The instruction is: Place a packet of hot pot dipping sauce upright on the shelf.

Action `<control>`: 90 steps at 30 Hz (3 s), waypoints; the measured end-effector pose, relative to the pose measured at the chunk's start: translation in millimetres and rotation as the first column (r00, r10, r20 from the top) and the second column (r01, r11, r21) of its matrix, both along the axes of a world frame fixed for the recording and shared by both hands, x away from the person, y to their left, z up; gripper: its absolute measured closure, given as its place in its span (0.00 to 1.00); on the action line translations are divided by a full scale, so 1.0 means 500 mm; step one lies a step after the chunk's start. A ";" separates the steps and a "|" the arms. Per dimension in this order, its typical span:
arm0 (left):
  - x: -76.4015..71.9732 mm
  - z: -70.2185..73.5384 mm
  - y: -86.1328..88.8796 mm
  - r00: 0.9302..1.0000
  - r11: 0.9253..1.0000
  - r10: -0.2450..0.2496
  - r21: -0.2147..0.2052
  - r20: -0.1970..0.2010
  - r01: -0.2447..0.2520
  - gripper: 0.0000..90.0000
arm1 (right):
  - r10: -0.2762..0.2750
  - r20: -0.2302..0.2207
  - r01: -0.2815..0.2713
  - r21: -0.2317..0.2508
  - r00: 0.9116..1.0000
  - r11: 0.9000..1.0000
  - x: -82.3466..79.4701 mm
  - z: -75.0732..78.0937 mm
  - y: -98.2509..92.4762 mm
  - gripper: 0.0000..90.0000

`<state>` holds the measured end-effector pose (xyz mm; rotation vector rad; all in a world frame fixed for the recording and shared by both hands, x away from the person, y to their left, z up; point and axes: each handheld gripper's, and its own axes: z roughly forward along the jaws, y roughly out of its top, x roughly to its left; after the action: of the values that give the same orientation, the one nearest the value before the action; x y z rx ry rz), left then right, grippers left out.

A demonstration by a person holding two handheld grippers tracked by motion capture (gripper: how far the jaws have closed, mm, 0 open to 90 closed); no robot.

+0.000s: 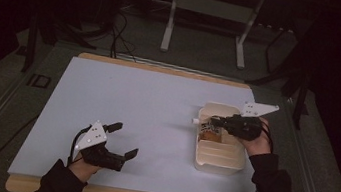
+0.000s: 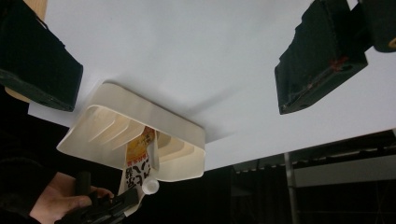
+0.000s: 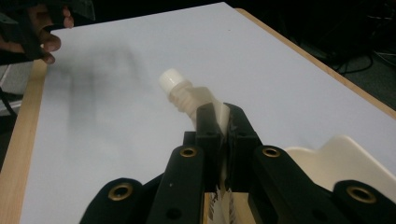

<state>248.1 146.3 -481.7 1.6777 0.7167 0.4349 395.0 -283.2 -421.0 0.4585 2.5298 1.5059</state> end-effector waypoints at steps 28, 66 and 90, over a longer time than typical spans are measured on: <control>-0.002 -0.002 -0.003 1.000 1.000 -0.006 0.006 0.000 0.006 0.01 | -0.119 -0.050 0.123 0.107 0.992 0.987 -0.072 0.081 0.023 0.53; -0.009 -0.006 0.002 1.000 1.000 -0.005 0.017 0.006 0.005 0.01 | -0.056 -0.050 0.061 0.101 0.997 0.993 -0.218 0.013 0.162 0.15; -0.010 -0.009 0.002 1.000 1.000 -0.005 0.022 0.004 0.005 0.01 | -0.045 -0.091 0.050 0.057 0.995 0.997 -0.304 -0.067 0.113 0.15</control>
<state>243.1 147.2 -486.1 1.6986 0.7070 0.4436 243.0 -226.5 -454.5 0.6034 2.5274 1.5802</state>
